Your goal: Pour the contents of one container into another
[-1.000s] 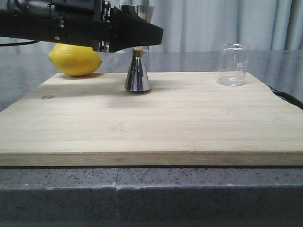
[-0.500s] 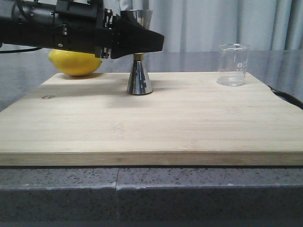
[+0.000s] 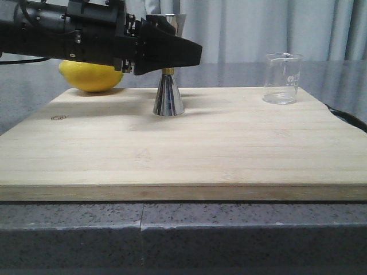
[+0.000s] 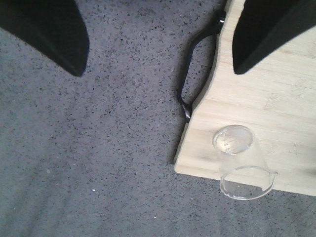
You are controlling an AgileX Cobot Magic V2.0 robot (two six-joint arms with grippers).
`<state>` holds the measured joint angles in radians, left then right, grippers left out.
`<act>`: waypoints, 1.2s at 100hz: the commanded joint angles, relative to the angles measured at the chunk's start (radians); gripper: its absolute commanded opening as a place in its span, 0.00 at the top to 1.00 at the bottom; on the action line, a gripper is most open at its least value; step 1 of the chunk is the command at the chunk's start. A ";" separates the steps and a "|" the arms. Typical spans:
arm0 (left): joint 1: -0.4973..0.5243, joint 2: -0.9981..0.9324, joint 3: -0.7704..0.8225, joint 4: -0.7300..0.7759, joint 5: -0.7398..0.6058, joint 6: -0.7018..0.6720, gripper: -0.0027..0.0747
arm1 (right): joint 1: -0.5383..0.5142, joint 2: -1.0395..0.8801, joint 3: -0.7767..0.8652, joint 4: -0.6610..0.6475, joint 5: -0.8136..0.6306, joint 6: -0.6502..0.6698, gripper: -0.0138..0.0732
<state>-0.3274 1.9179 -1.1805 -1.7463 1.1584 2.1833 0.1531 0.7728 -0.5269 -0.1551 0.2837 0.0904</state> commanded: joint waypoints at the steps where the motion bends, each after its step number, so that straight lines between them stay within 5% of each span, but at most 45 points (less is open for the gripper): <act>1: -0.008 -0.067 -0.029 -0.026 0.077 -0.019 0.23 | 0.000 -0.006 -0.024 -0.014 -0.063 -0.011 0.22; 30: -0.008 -0.207 -0.030 0.217 -0.130 -0.187 0.23 | 0.000 -0.006 -0.024 -0.014 -0.063 -0.011 0.22; 58: -0.008 -0.395 -0.030 0.628 -0.341 -0.558 0.23 | 0.000 -0.006 -0.024 -0.014 -0.020 -0.011 0.22; 94: -0.008 -0.688 -0.030 1.332 -0.352 -1.471 0.23 | 0.000 -0.006 -0.158 0.016 0.383 -0.011 0.22; 120: -0.008 -0.863 -0.014 1.739 -0.185 -1.983 0.23 | 0.000 -0.012 -0.193 0.038 0.439 -0.011 0.22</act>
<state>-0.3274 1.1203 -1.1805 -0.1081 0.9706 0.3769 0.1531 0.7728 -0.6827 -0.1229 0.7551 0.0904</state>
